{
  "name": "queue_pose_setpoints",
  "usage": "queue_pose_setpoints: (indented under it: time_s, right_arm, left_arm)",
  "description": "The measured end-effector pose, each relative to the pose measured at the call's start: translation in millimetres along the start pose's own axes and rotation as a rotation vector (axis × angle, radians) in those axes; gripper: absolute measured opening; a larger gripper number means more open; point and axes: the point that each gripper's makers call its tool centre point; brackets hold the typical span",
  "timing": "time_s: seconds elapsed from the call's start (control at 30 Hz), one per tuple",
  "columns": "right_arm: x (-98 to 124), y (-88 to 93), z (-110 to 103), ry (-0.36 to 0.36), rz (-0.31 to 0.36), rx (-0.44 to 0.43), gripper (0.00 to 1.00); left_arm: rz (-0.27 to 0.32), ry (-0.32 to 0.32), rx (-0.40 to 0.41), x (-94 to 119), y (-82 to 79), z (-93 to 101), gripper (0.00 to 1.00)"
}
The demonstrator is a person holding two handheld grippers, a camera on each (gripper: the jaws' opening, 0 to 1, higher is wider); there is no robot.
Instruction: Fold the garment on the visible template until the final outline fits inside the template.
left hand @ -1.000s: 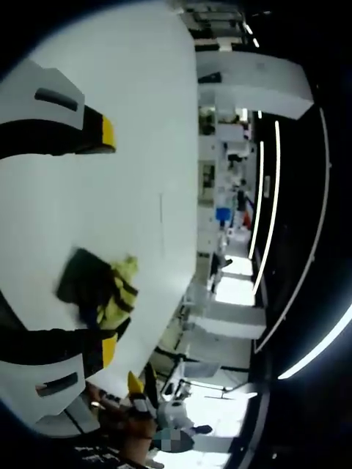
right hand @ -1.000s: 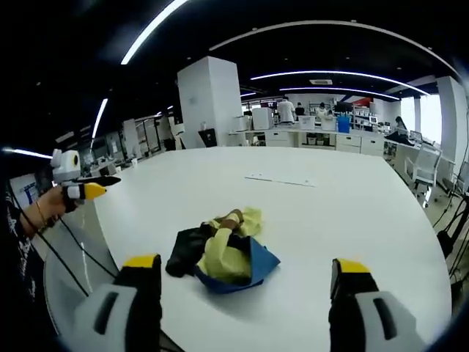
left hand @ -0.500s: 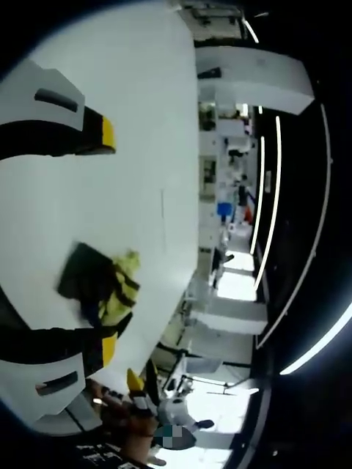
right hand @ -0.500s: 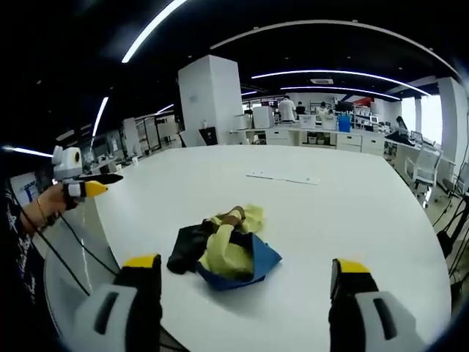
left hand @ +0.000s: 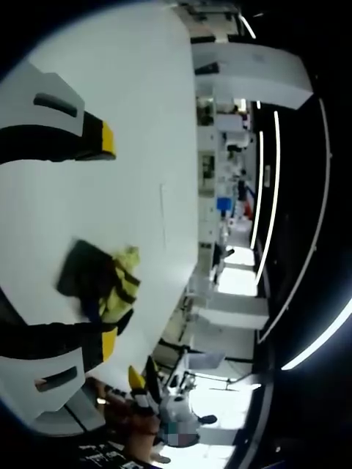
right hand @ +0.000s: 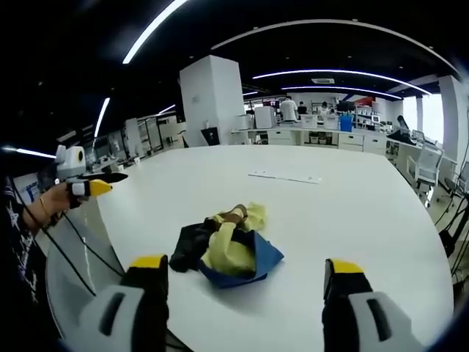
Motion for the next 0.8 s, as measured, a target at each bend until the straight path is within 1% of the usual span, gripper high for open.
queue_pose_setpoints:
  time_s: [0.07,0.37,0.5,0.6,0.7,0.8]
  right_arm:
    - [0,0.3,-2,-0.009,-0.002,-0.002,0.82]
    - [-4,2.5,-1,-0.014,-0.007,0.006,0.81]
    - [-5,4.0,-1,-0.023,-0.019,0.031,0.81]
    - [-6,5.1,2,-0.021,-0.025,0.049,0.79]
    - [-9,4.9,4,-0.023,-0.022,0.042,0.78]
    - [-12,3.7,3,-0.035,-0.018,0.039,0.74]
  left_arm:
    - [-0.002,0.008,0.003,-1,0.6,1.2,0.85]
    - [-0.015,0.026,-0.001,-8,5.7,2.6,0.83]
    - [-0.026,0.037,0.002,-13,9.0,4.8,0.83]
    - [-0.035,0.049,-0.001,-16,10.3,6.2,0.8]
    - [-0.042,0.067,-0.012,-21,10.1,6.8,0.79]
    - [-0.047,0.083,-0.022,-25,9.9,7.9,0.76]
Point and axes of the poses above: the point that each gripper's makers call its tool centre point, and the gripper's own axes: x roughly backward along the fingers, z roughly to its right, y roughly out of its underside, and after that the axes turned 12 degrees about z, right-handed
